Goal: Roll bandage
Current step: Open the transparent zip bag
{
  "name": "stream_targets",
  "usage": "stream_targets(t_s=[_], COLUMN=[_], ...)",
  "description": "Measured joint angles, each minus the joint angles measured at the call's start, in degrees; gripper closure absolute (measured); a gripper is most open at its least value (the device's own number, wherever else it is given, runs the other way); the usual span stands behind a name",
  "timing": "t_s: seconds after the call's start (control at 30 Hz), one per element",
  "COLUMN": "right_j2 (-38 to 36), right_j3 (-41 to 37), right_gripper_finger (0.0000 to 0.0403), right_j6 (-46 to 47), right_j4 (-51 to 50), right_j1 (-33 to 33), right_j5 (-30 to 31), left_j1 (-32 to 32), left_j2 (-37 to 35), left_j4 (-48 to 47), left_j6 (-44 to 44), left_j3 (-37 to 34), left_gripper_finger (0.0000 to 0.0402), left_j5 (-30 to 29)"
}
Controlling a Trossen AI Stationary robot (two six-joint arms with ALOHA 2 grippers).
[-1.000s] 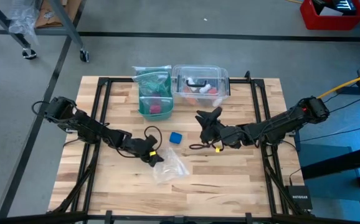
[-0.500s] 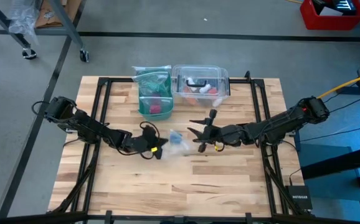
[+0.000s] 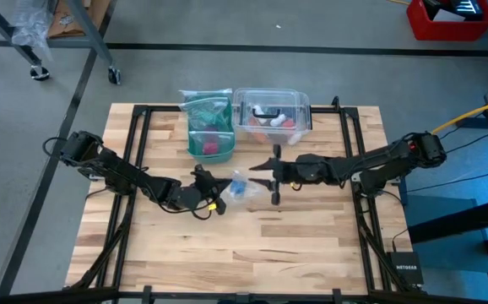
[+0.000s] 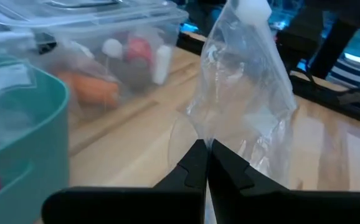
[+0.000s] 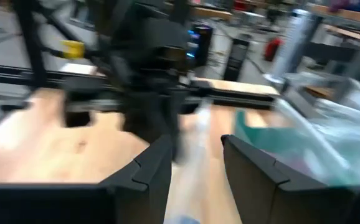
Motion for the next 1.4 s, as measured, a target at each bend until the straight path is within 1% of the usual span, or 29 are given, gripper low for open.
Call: stream_targets(t_s=[0.1,0.27,0.43,0.6,0.87,1.03,1.4], right_j2=[0.0,0.0,0.0,0.0,0.0,0.0,0.0], right_j3=[0.0,0.0,0.0,0.0,0.0,0.0,0.0], right_gripper_finger=[0.0256,0.0256,0.0256,0.0256,0.0256,0.0256,0.0256], right_j6=[-0.33,-0.43,0.4,0.49,0.58,0.57,0.56], right_j4=[0.12,0.05,0.03,-0.02,-0.02,0.01,0.01], right_j1=[0.0,-0.04,-0.04,-0.04,-0.04,-0.04,-0.04], right_j5=[-2.42,-0.73,-2.44,-2.5,-2.6,-3.86,-3.89], left_j1=[0.0,-0.11,-0.11,-0.07,-0.07,-0.07,0.04], left_j2=[0.0,0.0,0.01,0.02,0.02,0.02,0.02], left_j4=[0.04,1.9,5.13,7.56,7.43,7.41,7.41], left_j6=[0.0,0.0,3.05,5.92,5.95,5.95,6.93], left_j3=[0.0,0.02,0.02,0.02,0.02,0.02,0.02], left_gripper_finger=[0.0401,0.0401,0.0401,0.0401,0.0401,0.0401,0.0401], left_j5=[-1.39,-1.46,-1.46,-1.49,-1.52,-1.52,-1.64])
